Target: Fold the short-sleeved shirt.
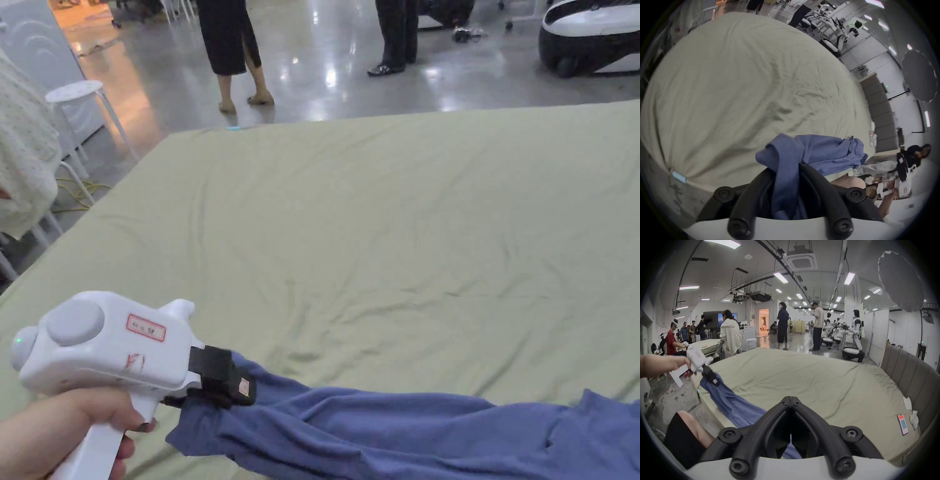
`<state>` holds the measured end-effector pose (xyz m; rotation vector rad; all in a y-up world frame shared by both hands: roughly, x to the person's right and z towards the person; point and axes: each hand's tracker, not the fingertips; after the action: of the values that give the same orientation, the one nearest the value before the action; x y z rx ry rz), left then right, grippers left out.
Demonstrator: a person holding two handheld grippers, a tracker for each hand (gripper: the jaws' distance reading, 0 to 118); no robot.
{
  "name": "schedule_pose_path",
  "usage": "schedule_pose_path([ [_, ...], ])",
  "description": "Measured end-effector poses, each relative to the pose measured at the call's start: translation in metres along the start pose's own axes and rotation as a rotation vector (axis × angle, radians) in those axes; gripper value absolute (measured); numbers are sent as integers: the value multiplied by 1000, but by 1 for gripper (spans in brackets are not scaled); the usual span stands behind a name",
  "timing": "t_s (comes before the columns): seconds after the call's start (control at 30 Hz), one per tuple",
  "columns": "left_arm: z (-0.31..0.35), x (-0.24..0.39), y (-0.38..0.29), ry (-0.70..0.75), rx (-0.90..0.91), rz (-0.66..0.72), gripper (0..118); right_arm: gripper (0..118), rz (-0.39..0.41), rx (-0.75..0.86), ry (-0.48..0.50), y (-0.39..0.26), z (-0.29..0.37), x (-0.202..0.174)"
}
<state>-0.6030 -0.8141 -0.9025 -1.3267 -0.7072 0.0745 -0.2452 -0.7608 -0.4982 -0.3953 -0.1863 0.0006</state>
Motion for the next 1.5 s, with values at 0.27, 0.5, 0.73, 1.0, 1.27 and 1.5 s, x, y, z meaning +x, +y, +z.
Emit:
schedule_pose_path([
  [0.27,-81,125,-12,-16,-77,-143,7,0,-25,-42,-5,-10,22,14],
  [0.5,-155,161,-35,4,-186,-143,61,0,-79,-29,-24,-23,60,28],
  [0.73,-51,158,-46,-352,3,-141,101,0,-105,-33,-29,-41,75,38],
  [1.0,-126,161,-73,-28,-27,-179,0,0,-101,-45,-38,-46,80,33],
  [1.27,-209,206,-86,-32,-107,-178,0,0,-106,-56,-43,-44,83,23],
  [1.5,-140,200,-75,-264,-32,-256,0,0,-85,-57,-9,-39,75,9],
])
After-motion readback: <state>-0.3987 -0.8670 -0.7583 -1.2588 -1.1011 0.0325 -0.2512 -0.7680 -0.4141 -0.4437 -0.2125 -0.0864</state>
